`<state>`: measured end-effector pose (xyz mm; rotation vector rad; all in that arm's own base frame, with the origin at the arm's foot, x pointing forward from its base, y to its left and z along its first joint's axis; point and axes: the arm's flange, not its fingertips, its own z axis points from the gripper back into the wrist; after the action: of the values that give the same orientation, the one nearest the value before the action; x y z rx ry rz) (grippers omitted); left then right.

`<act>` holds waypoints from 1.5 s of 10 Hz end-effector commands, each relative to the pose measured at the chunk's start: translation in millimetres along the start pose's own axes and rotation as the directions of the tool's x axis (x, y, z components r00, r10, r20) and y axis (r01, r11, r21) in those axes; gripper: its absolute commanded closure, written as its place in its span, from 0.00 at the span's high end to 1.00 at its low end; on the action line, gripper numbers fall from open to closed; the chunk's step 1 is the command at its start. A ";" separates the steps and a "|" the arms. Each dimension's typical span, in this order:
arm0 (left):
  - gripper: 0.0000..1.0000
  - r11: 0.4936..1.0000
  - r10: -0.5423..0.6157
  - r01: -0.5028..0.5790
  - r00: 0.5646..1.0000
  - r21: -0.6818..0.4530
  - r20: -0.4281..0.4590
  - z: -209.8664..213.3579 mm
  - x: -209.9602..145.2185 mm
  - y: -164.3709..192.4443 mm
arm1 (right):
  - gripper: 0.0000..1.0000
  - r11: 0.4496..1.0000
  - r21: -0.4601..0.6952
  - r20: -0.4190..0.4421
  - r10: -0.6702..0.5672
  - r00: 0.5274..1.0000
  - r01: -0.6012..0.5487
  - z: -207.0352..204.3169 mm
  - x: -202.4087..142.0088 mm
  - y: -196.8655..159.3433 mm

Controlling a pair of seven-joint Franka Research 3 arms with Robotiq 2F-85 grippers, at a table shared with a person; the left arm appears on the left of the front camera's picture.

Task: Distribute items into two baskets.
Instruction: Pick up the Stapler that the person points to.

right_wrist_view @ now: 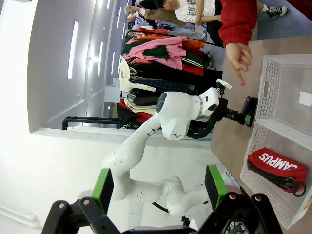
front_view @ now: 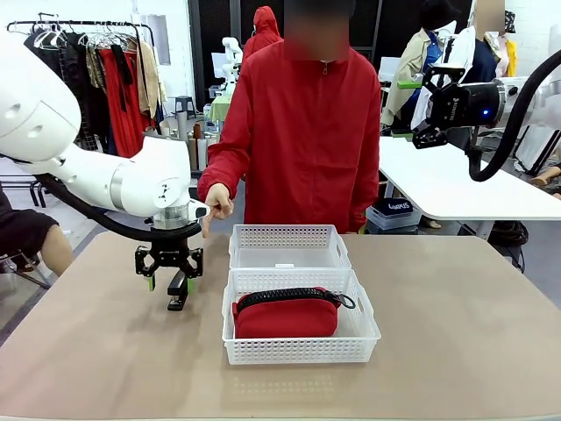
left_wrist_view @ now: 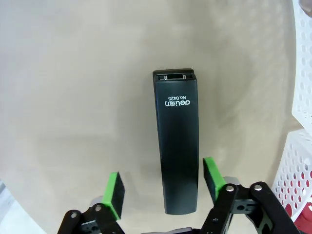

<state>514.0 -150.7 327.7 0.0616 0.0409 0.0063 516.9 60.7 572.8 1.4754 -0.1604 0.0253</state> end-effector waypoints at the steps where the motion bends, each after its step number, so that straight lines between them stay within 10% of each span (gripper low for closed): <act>1: 0.45 1.000 -0.010 0.010 1.000 -0.010 0.010 2.4 1.0 1.8 | 1.00 1.000 -0.003 0.008 0.003 1.000 -0.003 -0.8 0.7 1.7; 4: 0.00 1.000 -0.004 0.004 1.000 -0.020 0.015 3.1 0.7 -0.1 | 1.00 1.000 -0.003 0.008 0.003 1.000 -0.003 -0.8 0.7 1.7; 15: 0.00 0.996 0.025 -0.029 0.999 -0.080 -0.045 114.4 -9.5 12.1 | 1.00 1.000 -0.003 0.008 0.003 1.000 -0.003 -0.8 0.7 1.7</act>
<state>507.1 -151.2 421.1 -0.0093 0.0801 0.0424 517.0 60.7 572.7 1.4754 -0.1602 0.0251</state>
